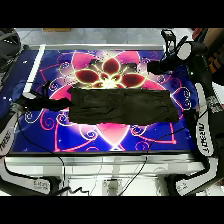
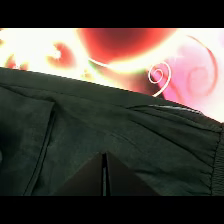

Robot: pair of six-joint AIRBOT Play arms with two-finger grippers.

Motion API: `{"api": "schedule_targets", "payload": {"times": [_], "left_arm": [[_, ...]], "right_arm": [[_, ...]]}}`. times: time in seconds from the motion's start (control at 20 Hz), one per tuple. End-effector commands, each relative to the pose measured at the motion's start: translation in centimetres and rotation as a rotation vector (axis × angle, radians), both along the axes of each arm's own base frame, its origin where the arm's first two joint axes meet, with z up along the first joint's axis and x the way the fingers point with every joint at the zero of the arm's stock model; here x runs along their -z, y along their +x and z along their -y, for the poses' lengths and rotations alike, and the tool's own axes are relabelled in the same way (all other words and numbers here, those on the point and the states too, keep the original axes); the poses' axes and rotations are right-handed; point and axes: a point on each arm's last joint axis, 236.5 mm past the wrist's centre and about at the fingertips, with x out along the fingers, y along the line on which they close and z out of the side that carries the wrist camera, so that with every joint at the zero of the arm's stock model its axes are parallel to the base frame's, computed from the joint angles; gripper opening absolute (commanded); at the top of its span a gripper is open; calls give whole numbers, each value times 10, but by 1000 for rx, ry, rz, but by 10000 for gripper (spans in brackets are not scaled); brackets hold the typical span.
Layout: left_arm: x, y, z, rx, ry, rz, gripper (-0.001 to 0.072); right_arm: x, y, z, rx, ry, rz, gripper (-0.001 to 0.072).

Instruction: Fold the clothes and pants, and hang the long-sleeved shirts on hangers.

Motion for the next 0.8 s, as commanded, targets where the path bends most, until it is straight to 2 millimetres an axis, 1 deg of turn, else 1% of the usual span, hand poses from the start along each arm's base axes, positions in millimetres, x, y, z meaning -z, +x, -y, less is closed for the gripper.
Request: {"api": "schedule_targets", "payload": {"times": [0.0, 0.05, 0.1, 0.15, 0.2, 0.25, 0.3, 0.35, 0.45, 0.55, 0.65, 0.7, 0.75], "left_arm": [[19, 6, 21, -2, -24, -12, 474], [20, 7, 26, 3, -17, -5, 387], [18, 9, 31, 13, -15, 3, 277], [14, 11, 36, 25, -14, 12, 210], [7, 13, 41, 46, -21, 21, 45], [-4, 15, 44, 77, -30, 31, 14], [-20, 16, 46, 122, -27, 47, 13], [-38, 17, 43, 170, 2, 60, 13], [-82, 14, 30, 226, 92, 65, 12], [-139, 3, 18, 280, 185, 77, 12], [-204, -10, 18, 337, 241, 160, 12], [-236, -12, 19, 312, 248, 217, 12], [-263, -14, 20, 279, 253, 270, 12]], "right_arm": [[0, 0, -1, -1, 2, -1, 29], [0, 0, -1, -1, 2, -1, 30], [0, 0, 0, -1, 1, -1, 29], [0, 0, 0, 0, 1, 0, 29], [0, 0, 0, -1, 0, 0, 29], [0, 0, 1, 1, -4, 1, 29], [0, 1, 4, 5, -19, 3, 29], [1, 1, 8, -6, -43, 7, 29], [1, 2, 16, -12, -67, 12, 29], [4, 2, 23, 0, -67, 1, 29], [12, 0, 30, 12, -70, -25, 29], [19, -2, 30, 11, -68, -43, 29], [27, -5, 31, 12, -66, -66, 29]]}}
